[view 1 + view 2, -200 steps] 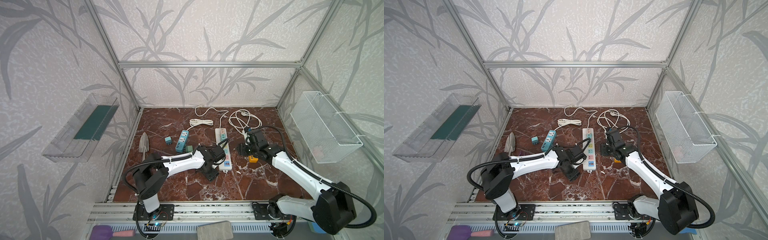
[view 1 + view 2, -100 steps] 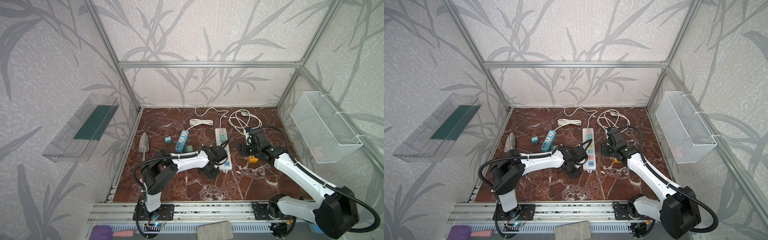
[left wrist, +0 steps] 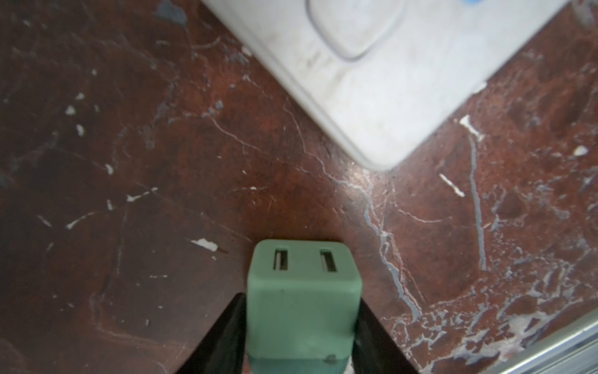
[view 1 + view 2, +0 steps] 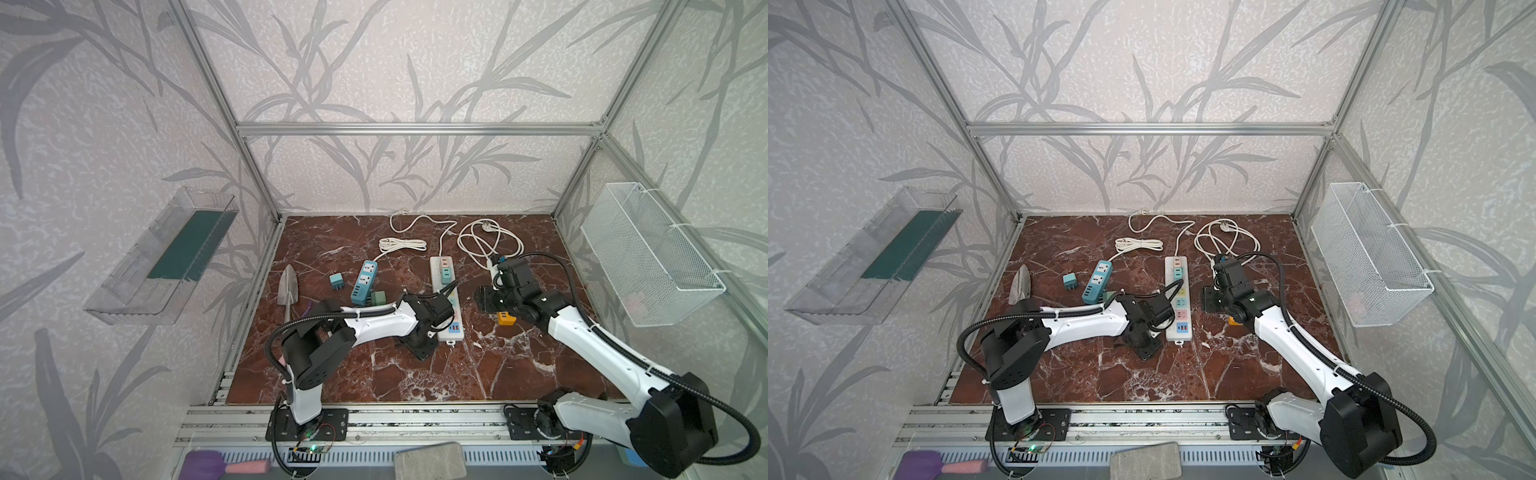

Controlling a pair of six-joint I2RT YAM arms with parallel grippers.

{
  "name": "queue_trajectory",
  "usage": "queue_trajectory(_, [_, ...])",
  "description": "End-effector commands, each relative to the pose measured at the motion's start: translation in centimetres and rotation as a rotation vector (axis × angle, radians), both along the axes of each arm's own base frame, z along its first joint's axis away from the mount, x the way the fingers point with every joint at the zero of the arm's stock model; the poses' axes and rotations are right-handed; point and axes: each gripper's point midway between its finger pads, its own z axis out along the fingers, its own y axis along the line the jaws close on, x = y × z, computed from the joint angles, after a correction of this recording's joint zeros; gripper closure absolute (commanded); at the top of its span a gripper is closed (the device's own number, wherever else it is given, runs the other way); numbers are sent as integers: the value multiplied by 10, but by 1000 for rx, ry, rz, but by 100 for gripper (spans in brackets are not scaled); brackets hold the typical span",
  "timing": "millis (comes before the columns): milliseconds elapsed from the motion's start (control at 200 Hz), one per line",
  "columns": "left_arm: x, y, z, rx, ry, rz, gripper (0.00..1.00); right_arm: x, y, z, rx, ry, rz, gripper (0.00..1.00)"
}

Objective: Insert the plug
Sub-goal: 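Lower left gripper onto the light-green adapter and close, then lift the light-green adapter with left gripper toward right gripper while right arm reaches in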

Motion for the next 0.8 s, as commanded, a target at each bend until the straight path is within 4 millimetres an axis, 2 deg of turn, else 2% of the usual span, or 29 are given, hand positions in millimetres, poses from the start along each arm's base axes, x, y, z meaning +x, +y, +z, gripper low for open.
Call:
queue_trajectory(0, [-6, 8, -4, 30, 32, -9, 57, 2, 1, 10, 11, -10, 5, 37])
queue_trajectory(50, [-6, 8, -4, 29, 29, -13, 61, 1, 1, 11, 9, -8, 7, 37])
queue_trajectory(155, [-4, 7, -1, 27, 17, -23, 65, 1, 0, 16, 2, -11, 10, 37])
queue_trajectory(285, [5, 1, 17, -14, -38, -36, 68, 1, -1, 24, -7, -24, 11, 37])
queue_trajectory(490, [44, -13, 74, -147, -326, -50, 75, 2, 0, 40, 1, -44, 17, 45])
queue_trajectory(595, [67, -16, 111, -221, -510, -25, 81, 2, 3, 49, 17, -46, 30, 52])
queue_trajectory(725, [88, -27, 157, -371, -748, -42, 88, 1, 13, 64, 65, -51, 62, 66])
queue_trajectory(795, [95, -34, 170, -454, -883, -86, 94, 1, 22, 72, 105, -55, 91, 73])
